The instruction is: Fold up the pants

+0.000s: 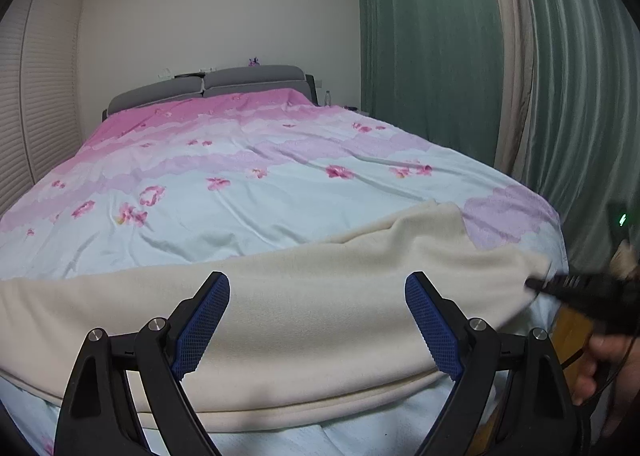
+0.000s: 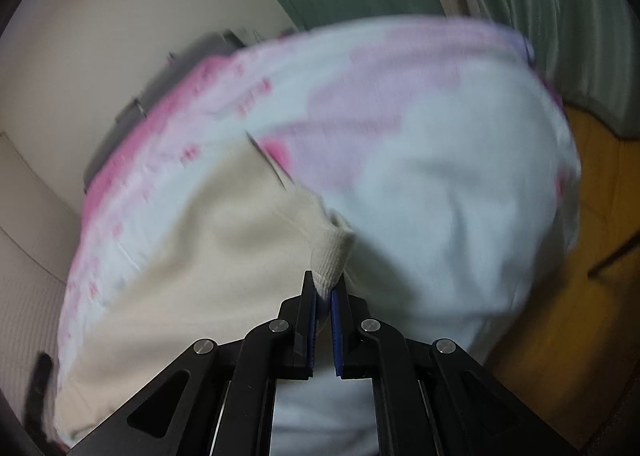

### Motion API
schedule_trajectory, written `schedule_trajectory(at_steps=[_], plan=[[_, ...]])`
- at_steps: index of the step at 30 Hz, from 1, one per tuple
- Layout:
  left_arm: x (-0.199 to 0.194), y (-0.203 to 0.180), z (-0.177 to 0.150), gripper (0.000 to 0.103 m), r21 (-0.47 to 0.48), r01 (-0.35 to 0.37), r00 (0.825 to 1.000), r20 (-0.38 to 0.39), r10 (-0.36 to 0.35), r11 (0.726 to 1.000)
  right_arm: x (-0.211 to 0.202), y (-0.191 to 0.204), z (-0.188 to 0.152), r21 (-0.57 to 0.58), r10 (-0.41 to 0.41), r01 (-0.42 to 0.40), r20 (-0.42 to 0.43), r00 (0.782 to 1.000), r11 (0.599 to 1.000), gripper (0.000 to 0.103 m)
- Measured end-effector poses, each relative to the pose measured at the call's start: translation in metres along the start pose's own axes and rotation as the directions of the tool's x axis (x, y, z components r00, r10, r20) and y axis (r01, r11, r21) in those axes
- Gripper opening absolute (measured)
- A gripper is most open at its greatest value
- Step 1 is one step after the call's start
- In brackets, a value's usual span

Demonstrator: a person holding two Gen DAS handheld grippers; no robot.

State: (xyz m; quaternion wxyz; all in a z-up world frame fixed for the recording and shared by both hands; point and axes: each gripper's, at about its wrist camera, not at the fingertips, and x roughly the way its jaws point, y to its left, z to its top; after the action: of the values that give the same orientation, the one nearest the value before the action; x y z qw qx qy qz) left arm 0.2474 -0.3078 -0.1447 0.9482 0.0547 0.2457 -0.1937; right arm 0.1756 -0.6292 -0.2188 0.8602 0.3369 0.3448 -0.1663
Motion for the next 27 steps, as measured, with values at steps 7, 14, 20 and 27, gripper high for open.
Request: schedule_trajectory(at_steps=[7,14,20,27], plan=[[0.007,-0.006,0.000,0.090,0.010,0.013,1.000,-0.017,-0.013,1.000,-0.002,0.001,-0.010,-0.064,-0.084,0.082,-0.016,0.996,0.995,0.043],[0.017,-0.015,0.022,0.090,0.011,0.044,0.999,0.013,-0.044,0.999,-0.048,0.030,0.022,-0.210,-0.076,0.109,0.161,0.984,0.972,0.054],[0.033,-0.029,0.052,0.090,0.008,0.039,0.996,0.081,-0.039,0.999,-0.014,0.089,0.082,-0.509,0.019,0.029,0.088,0.996,0.860,0.054],[0.073,-0.028,0.074,0.090,-0.023,0.024,0.993,0.112,-0.021,0.999,0.068,0.113,0.122,-0.601,0.040,-0.090,-0.095,0.995,0.795,0.053]])
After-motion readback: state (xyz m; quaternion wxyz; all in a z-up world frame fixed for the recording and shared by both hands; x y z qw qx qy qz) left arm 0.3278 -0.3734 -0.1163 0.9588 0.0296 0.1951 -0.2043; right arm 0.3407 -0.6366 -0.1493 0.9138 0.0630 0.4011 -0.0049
